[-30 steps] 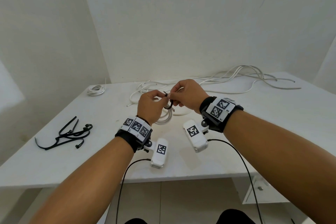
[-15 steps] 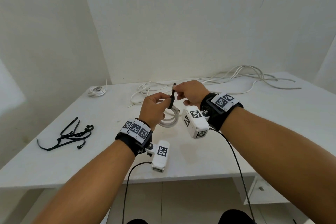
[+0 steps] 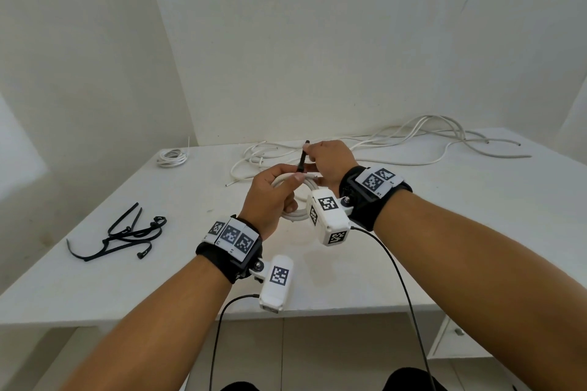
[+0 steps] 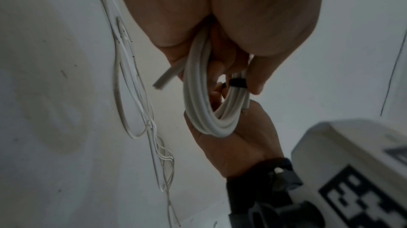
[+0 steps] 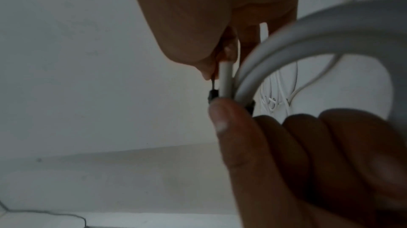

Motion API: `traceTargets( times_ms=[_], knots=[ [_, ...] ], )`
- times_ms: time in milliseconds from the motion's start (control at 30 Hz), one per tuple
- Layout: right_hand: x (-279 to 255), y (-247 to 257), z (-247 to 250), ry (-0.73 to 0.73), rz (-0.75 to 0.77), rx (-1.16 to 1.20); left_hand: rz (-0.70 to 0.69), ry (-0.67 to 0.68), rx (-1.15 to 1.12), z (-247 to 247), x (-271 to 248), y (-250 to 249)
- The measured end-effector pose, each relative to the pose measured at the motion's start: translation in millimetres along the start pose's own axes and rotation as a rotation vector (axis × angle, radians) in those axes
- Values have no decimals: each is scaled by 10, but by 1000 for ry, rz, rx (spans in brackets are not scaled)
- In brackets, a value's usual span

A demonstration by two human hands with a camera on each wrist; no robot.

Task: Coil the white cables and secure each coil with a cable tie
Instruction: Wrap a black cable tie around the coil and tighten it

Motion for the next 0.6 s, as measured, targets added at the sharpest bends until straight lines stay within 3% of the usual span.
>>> traceTargets(
  times_ms=[133, 233, 433, 600],
  knots=[
    [-92, -36, -144, 171, -72, -38, 59, -47, -29, 61, 30, 50],
    [-71, 12, -169, 144, -2, -146, 78, -45, -27, 114, 54, 70],
    [-16, 77, -235, 71, -50, -125, 15, 35, 136, 219, 72, -100],
    [9, 42, -515, 162, -69, -127, 46, -62, 196, 494, 57, -124]
  ],
)
Point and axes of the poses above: each hand's wrist, its own x-axis towards the middle knuckle, its own z-axis out of the back of the hand, y = z × x, the point moved 7 cm from there along x, towards the middle knuckle, and after that the axes turned 3 degrees about -z, right-handed, at the moved point
